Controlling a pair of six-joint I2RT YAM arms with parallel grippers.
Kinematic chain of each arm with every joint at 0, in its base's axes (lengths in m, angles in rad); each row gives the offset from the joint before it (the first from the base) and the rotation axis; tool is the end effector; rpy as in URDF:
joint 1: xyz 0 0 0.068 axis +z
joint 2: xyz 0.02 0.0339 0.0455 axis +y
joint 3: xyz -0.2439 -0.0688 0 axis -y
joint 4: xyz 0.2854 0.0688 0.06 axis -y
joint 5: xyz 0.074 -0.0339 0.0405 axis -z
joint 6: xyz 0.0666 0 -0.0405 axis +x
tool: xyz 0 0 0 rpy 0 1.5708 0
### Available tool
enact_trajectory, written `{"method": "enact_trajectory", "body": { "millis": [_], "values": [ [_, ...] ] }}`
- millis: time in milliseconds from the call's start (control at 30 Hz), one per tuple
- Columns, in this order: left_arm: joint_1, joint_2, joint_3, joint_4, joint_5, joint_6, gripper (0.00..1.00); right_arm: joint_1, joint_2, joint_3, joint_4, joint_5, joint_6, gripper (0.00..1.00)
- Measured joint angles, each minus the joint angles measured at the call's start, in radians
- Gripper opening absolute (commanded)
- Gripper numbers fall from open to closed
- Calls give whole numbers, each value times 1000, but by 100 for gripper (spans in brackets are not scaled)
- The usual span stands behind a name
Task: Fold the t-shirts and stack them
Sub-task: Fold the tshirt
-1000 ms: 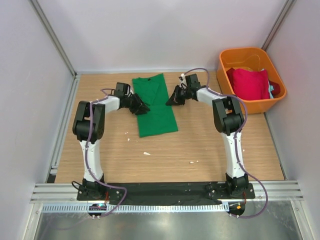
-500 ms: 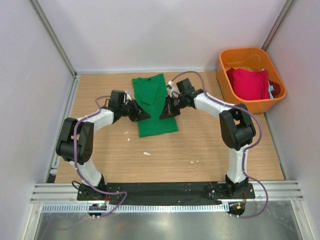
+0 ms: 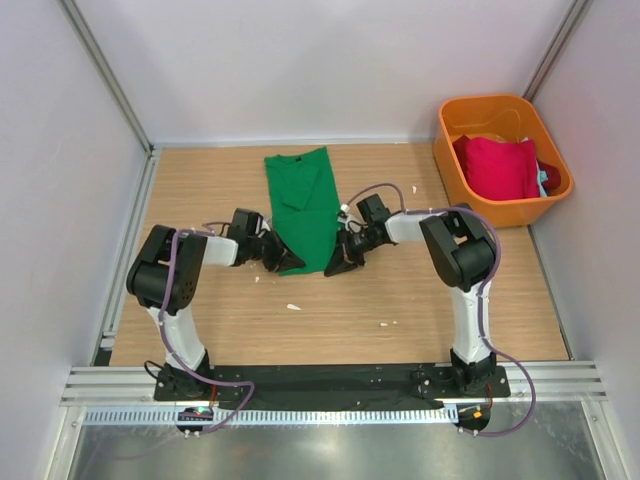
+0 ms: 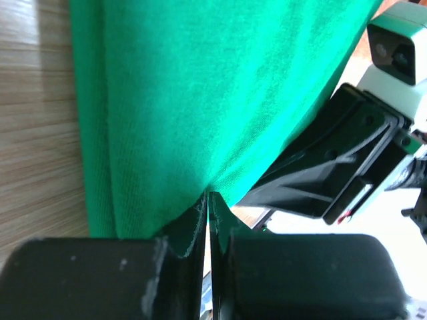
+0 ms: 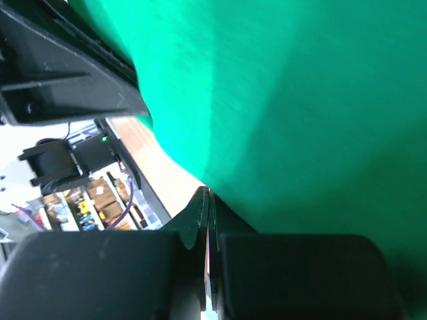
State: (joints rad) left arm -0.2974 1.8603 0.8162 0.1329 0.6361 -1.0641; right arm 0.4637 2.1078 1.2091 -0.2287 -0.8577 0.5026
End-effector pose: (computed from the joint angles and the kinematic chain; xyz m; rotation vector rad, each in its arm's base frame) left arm 0.3356 -0.1442 0.0299 -0.7363 2.6489 -1.2875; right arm 0.3530 0.2328 0.0309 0.2313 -2.7722 -1.4102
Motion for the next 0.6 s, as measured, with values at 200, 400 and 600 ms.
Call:
{"method": "enact_trajectory", "body": {
  "millis": [200,400,600],
  "values": [
    [5,-22,-2,-43,8,86,13,-72,-69,-116,6,-22,-22,1],
    [3,-156,-3,-193,9,148,30,-100,-185,-159,-50,3,-14,1],
    [3,-238,23,-218,25,145,17,-42,-183,-61,5,-28,54,1]
  ]
}}
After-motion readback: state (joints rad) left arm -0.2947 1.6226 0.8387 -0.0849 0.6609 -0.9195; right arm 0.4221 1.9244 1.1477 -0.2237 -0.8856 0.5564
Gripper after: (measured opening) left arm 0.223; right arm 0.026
